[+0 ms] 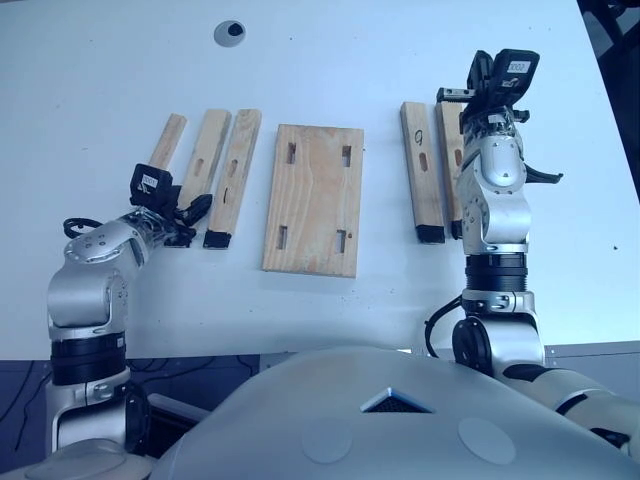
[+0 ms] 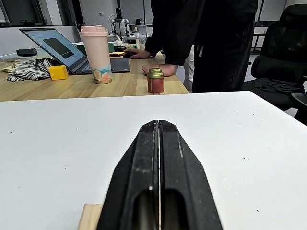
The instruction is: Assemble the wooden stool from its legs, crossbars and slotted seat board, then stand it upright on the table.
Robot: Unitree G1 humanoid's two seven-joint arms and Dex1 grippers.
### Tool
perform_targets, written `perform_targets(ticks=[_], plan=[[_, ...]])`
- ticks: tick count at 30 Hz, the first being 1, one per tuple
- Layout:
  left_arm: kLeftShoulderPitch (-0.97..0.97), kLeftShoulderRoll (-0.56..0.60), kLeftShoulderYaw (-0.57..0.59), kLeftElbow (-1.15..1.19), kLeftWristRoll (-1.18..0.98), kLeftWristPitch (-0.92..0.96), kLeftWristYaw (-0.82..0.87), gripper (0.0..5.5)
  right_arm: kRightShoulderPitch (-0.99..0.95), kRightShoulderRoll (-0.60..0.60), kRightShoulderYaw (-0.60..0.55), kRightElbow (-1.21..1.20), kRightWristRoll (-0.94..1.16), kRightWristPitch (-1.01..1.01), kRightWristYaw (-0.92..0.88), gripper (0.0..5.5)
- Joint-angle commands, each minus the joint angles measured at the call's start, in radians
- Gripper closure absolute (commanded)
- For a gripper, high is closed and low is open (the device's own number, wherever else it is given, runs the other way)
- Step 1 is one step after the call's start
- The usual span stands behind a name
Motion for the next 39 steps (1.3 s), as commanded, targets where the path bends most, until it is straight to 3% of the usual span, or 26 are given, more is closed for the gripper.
perform_targets(ticks=[1,5,8,11,14,20,29,36,39], plan=[[0.008,-0.020,0.007,0.013,0.032,-0.023,0.050,3.46,-0.020,-0.024,-0.011,0.015,-0.002,-0.001,0.013,5.50],[-0.072,-0.061,0.037,0.008,0.057,-0.143,0.117,3.49,-0.052,-0.040,-0.009,0.040,0.001,0.001,0.046,5.50],[-0.255,-0.177,0.060,-0.035,-0.020,-0.189,0.183,3.49,-0.141,-0.054,-0.027,0.080,0.132,0.057,0.216,5.35],[-0.414,-0.365,0.056,-0.124,-0.371,-0.058,0.135,3.49,-0.268,-0.106,-0.104,0.037,0.486,0.338,0.545,4.93],[-0.477,-0.461,0.046,-0.174,-0.655,0.040,0.122,3.49,-0.402,-0.210,-0.171,0.028,0.758,0.594,0.782,4.41],[-0.514,-0.447,0.065,-0.175,-0.941,0.105,0.115,3.50,-0.519,-0.343,-0.204,0.109,0.979,0.898,0.982,3.34],[-0.451,-0.435,-0.073,-0.162,-0.948,0.118,0.047,3.50,-0.568,-0.324,-0.269,0.177,1.175,1.182,0.951,2.03],[-0.415,-0.428,-0.134,-0.119,-0.878,0.088,-0.002,3.50,-0.600,-0.325,-0.275,0.192,1.209,1.221,0.940,2.03],[-0.397,-0.424,-0.154,-0.114,-0.852,0.071,-0.015,3.50,-0.590,-0.337,-0.274,0.187,1.201,1.220,0.946,2.51]])
